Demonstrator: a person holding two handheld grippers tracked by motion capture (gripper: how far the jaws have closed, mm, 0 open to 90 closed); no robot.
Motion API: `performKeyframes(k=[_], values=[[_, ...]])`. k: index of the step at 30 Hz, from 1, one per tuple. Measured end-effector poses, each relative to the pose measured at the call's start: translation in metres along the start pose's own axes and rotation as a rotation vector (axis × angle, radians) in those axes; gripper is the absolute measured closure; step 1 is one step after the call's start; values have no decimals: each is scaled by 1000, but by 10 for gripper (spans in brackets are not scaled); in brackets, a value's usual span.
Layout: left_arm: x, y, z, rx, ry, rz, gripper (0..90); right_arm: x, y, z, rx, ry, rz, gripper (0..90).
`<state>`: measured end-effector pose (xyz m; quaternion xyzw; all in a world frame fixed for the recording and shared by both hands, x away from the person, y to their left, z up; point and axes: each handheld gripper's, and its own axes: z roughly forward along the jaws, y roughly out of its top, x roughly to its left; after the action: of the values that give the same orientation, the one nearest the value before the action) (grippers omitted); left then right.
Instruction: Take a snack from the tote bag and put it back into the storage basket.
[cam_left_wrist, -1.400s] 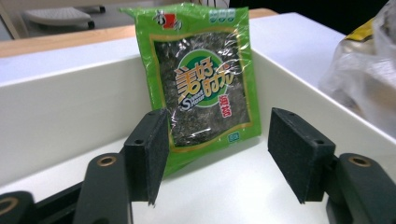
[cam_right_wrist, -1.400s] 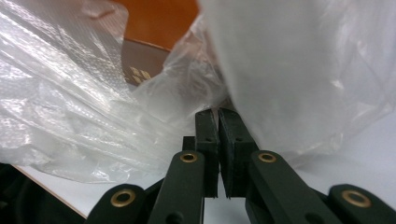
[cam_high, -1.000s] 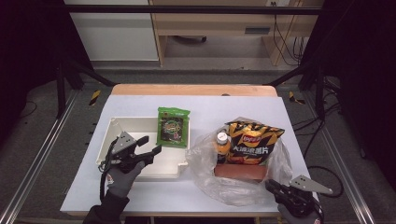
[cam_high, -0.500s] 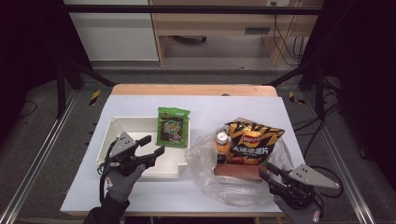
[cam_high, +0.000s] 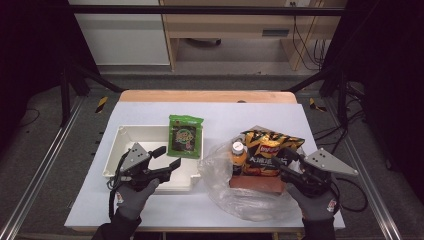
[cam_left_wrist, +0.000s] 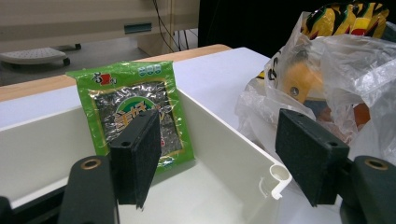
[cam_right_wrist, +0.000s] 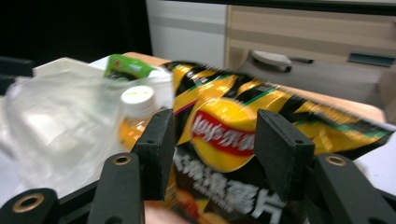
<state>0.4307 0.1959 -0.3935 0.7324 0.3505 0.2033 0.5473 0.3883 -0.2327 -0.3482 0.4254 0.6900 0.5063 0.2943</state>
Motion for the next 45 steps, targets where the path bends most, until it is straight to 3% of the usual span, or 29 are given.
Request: performKeyframes(k=[6,18,21,25,32,35,40,43,45], values=[[0,-1,1,1,3,-2,300,-12,5,5,-1,-57,33,457],[4,-6,9,28,20,-11,216,-36,-9,9,51,-138,79,449],[4,-6,14,59,29,-26,140,-42,-12,12,67,-151,87,446],[8,-9,19,96,7,-65,42,-49,-16,17,82,-162,97,435],[8,-8,21,102,11,-56,19,-59,-20,27,58,-100,118,404],[5,-7,20,98,27,0,18,-57,-19,33,44,-77,108,401],[3,-6,17,73,32,24,122,-57,-19,41,30,-47,113,453],[4,-5,15,66,50,10,200,-56,-21,43,24,-57,121,559],[6,-6,14,75,59,10,308,-57,-22,42,18,-58,130,640]])
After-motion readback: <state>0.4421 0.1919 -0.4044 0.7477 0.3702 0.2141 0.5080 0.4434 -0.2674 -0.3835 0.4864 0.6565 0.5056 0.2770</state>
